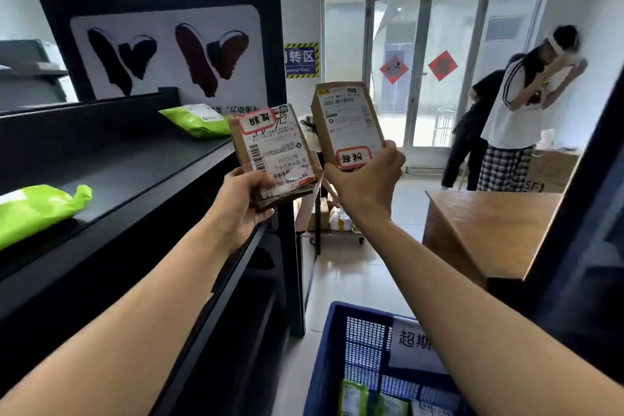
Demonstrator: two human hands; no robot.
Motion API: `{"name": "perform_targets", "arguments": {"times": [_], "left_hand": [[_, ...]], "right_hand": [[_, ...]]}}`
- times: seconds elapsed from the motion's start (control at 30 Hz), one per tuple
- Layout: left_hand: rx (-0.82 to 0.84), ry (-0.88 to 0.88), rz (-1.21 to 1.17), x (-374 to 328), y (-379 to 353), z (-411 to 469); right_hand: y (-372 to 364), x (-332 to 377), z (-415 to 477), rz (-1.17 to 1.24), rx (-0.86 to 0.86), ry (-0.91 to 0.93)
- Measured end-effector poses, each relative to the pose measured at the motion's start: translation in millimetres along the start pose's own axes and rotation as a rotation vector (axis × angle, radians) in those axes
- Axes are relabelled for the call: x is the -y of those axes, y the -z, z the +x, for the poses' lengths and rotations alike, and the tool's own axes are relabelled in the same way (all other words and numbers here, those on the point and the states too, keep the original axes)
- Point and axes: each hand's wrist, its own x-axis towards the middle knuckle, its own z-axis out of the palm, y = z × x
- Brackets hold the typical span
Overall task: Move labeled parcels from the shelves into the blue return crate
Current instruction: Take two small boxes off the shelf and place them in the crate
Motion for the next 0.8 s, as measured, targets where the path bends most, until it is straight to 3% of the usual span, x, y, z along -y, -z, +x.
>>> {"name": "perform_targets", "arguments": {"times": [0.47,0.8], "left_hand": [[0.248,0.142,-0.073,64.3,-128.8,-26.0],[0.288,0.13,-0.03,81.8,-229.9,-60.1]], "right_hand": [[153.0,-73.2,-0.8,0.024,0.059,0.029],[253.5,-112.6,12.1,0.01,0.187,0.036]]}}
